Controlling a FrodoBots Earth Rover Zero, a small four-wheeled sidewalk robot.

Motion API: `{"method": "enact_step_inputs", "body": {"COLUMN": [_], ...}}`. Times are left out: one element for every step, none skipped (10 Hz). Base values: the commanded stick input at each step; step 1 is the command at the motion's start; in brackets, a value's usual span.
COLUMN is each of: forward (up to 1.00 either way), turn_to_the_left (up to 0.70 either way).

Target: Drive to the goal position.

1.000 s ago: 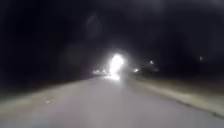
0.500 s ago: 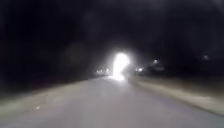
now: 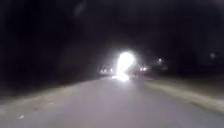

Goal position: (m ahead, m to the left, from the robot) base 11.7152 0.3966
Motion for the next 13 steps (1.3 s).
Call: {"method": "enact_step_inputs", "body": {"forward": [1.00,1.00,1.00,1.00,1.00,1.00,1.00,1.00,1.00,1.00,1.00,1.00,1.00], "turn_to_the_left": [-0.02,-0.06,-0.10,-0.14,-0.15,-0.15,-0.15,-0.15,-0.15,-0.15,-0.15,-0.13,-0.10]}}
